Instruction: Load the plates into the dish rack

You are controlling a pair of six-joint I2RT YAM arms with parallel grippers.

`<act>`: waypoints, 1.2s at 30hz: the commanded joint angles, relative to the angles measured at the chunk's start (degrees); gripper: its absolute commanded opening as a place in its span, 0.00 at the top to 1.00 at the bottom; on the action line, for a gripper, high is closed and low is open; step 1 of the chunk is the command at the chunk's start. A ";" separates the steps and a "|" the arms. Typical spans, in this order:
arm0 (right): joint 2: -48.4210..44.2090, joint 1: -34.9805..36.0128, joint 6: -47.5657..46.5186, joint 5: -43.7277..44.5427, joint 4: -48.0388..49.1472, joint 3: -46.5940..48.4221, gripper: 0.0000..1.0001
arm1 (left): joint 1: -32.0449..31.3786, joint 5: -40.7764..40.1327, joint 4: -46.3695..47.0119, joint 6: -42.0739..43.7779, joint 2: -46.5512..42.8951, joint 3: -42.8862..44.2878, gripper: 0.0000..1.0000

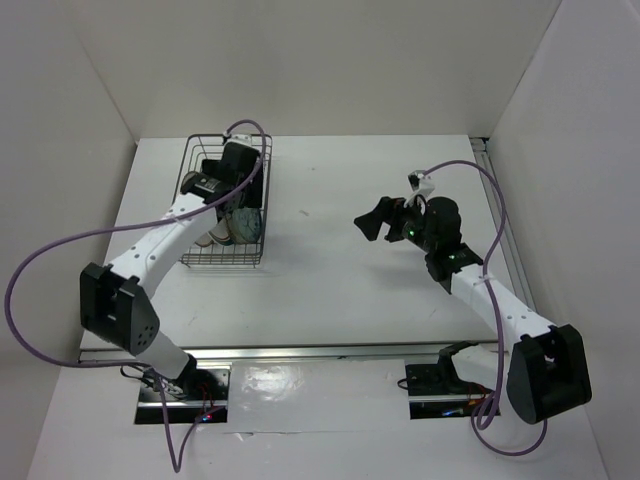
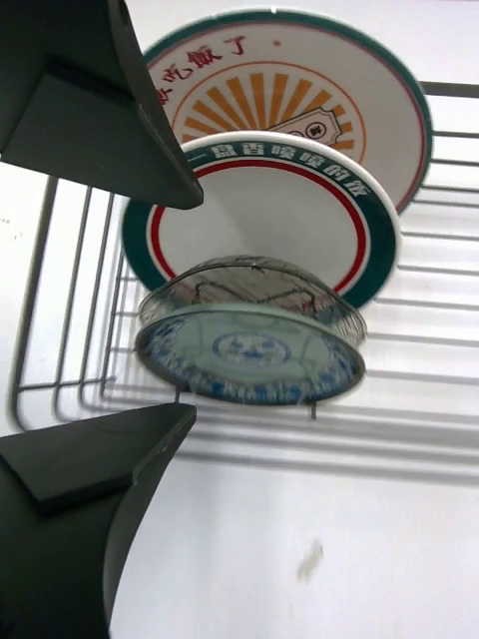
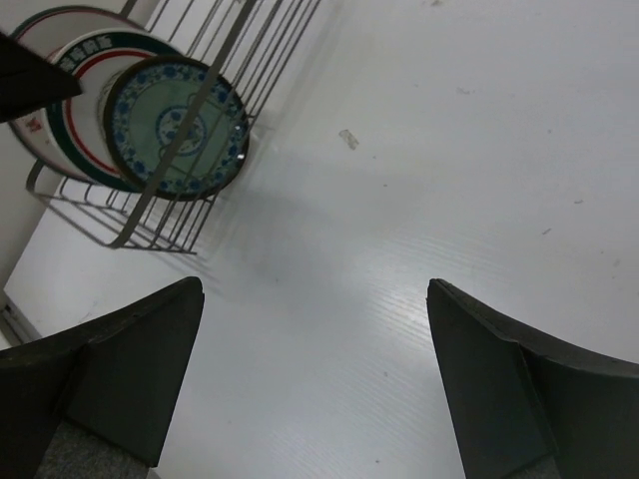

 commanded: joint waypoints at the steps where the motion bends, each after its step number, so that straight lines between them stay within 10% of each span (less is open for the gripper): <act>1: -1.08 -0.39 -2.06 6.52 -6.00 6.87 0.00 | -0.20 5.58 1.06 -2.14 -7.84 1.94 0.07; 14: -0.64 7.08 -7.69 40.81 -44.95 39.50 0.00 | -0.20 18.95 0.19 -5.04 -28.50 -1.49 0.00; 25: -9.86 8.93 -6.55 49.34 -50.76 35.91 0.00 | -0.20 9.21 -3.34 -6.63 -48.37 -15.54 0.00; 36: -11.80 12.80 -6.55 52.77 -54.18 35.83 0.00 | 1.46 10.52 -0.35 -6.63 -50.05 -21.53 0.00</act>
